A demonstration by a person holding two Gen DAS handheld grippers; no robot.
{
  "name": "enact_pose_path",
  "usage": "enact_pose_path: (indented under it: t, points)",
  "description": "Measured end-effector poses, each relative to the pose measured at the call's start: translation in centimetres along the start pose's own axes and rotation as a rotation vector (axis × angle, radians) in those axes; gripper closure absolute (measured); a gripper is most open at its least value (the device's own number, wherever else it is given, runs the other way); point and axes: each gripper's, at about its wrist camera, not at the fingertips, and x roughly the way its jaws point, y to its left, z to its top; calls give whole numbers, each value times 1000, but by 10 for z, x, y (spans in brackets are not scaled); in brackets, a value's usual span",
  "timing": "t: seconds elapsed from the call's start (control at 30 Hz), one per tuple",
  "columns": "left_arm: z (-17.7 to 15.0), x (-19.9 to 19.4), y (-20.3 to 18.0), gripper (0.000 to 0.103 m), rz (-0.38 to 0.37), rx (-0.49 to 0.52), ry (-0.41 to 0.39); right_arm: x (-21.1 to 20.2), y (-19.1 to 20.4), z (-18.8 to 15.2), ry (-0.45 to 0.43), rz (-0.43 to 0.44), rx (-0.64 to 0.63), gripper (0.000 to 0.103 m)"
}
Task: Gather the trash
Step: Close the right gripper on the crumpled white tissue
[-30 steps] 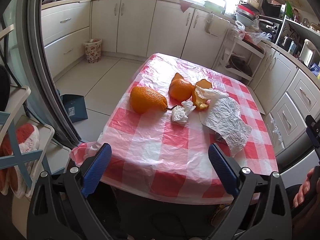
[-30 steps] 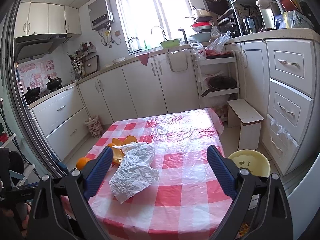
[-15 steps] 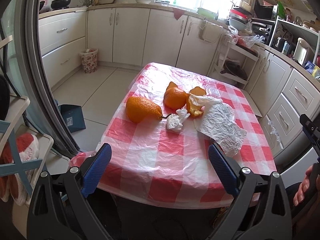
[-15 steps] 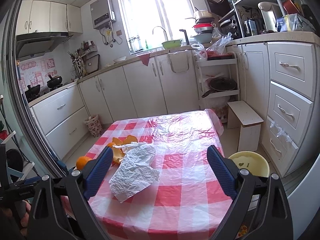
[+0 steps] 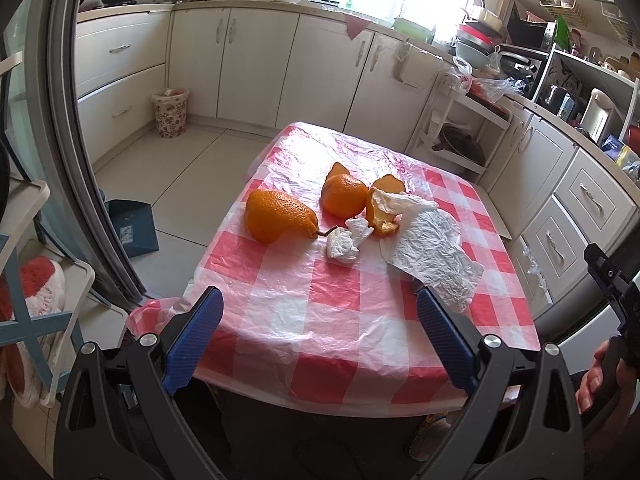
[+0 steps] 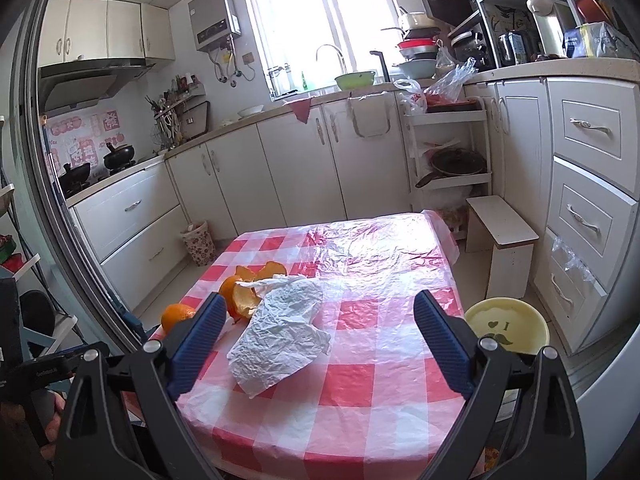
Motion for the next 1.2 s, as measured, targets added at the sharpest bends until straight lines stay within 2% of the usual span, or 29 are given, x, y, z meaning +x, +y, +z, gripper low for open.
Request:
enact_pose_path:
  t: [0.13, 0.27, 0.33, 0.4, 0.53, 0.6, 0.73, 0.97, 1.07, 1.13, 1.2]
  points:
    - [6, 17, -5, 9, -4, 21, 45, 11, 7, -3, 57, 26, -34, 12]
    - [12, 37, -16, 9, 74, 116, 78, 39, 21, -6, 163, 71, -78, 12]
    - [18, 44, -14, 9, 100, 125, 80, 52, 33, -8, 183, 110, -114, 12]
    - [27, 45, -4, 9, 108, 92, 72, 64, 49, -8, 205, 184, -155, 12]
    - [52, 52, 38, 9, 138, -78, 65, 95, 94, -15, 282, 358, -241, 12]
    - [58, 56, 54, 10, 146, -145, 72, 115, 114, -23, 333, 389, -255, 13]
    - [66, 70, 70, 10, 128, -213, 97, 165, 139, -40, 434, 398, -266, 30]
    - [79, 98, 64, 9, 104, -220, 139, 223, 143, -58, 521, 325, -244, 44]
    - [87, 114, 59, 9, 112, -213, 152, 228, 144, -61, 535, 315, -261, 62]
    - [92, 127, 53, 9, 111, -200, 171, 226, 142, -62, 536, 310, -282, 81]
    - [95, 140, 47, 9, 112, -182, 196, 221, 135, -59, 550, 328, -275, 85]
